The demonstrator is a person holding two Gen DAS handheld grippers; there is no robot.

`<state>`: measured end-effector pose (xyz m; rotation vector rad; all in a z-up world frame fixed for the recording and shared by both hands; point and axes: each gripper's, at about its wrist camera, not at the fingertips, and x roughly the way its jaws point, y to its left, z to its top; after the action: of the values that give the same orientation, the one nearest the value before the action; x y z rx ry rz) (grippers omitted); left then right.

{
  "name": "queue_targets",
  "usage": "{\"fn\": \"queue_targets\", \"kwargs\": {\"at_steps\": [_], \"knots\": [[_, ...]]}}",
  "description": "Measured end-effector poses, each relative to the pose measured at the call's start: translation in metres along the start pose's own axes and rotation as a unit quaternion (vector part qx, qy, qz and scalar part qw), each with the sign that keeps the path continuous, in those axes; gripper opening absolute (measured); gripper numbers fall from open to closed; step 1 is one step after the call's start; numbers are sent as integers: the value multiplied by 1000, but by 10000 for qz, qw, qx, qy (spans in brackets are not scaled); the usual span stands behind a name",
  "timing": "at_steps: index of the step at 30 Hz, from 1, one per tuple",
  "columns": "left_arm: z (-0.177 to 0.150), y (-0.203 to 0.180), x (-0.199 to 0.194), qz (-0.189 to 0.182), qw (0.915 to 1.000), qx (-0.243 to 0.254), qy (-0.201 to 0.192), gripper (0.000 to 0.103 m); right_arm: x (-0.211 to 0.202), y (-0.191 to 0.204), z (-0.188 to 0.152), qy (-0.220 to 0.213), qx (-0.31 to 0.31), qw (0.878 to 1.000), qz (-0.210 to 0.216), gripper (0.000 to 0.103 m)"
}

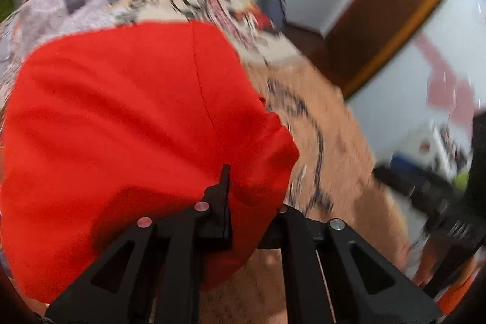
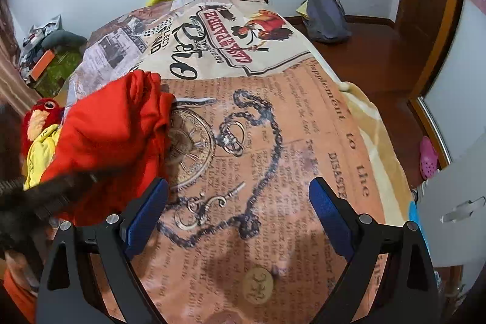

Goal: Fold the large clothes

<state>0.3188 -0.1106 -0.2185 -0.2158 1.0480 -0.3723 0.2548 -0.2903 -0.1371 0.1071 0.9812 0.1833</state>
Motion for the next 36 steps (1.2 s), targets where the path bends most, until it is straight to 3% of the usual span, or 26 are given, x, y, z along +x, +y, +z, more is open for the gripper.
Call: {"fn": "queue_targets", "kwargs": {"at_steps": [4, 6, 8, 13, 15, 18, 22, 25, 28, 30, 33, 36], "knots": [[-10, -11, -16, -29, 9990, 414, 162, 13, -13, 2, -2, -105, -104, 9999, 52, 92], [-13, -19, -29, -11, 9981, 591, 170, 41, -20, 8, -1, -183, -149, 9997, 103, 92], [-15, -23, -51, 76, 9982, 595, -7, 56, -29, 15, 0, -285, -197, 9992, 175, 92], [-14, -11, -102, 417, 9952, 585, -661, 76, -46, 40, 7, -470, -328, 9973, 458, 92], [-16, 1, -122, 686, 9918, 541, -932, 91, -46, 55, 10, -490, -435, 9960, 610, 92], [-16, 29, -138, 1109, 9868, 458, -1092, 92, -39, 80, 11, -463, -620, 9941, 756, 92], [-19, 74, -132, 1385, 9874, 159, -750, 92, -13, 106, 8, -274, -859, 9924, 843, 92], [-33, 99, -117, 1431, 9890, 14, -372, 92, 15, 113, 4, 103, -916, 9919, 873, 92], [-51, 107, -105, 1284, 9916, 90, -152, 92, 39, 108, -7, 406, -1000, 9926, 560, 92], [-63, 106, -102, 1506, 9879, 356, -64, 92, 54, 97, -18, 551, -1060, 9924, 285, 92], [-79, 110, -106, 1745, 9832, 530, -111, 92, 60, 78, -32, 747, -990, 9916, 371, 92], [-84, 122, -122, 1700, 9847, 336, -194, 92, 52, 65, -34, 735, -921, 9925, 325, 92]]}}
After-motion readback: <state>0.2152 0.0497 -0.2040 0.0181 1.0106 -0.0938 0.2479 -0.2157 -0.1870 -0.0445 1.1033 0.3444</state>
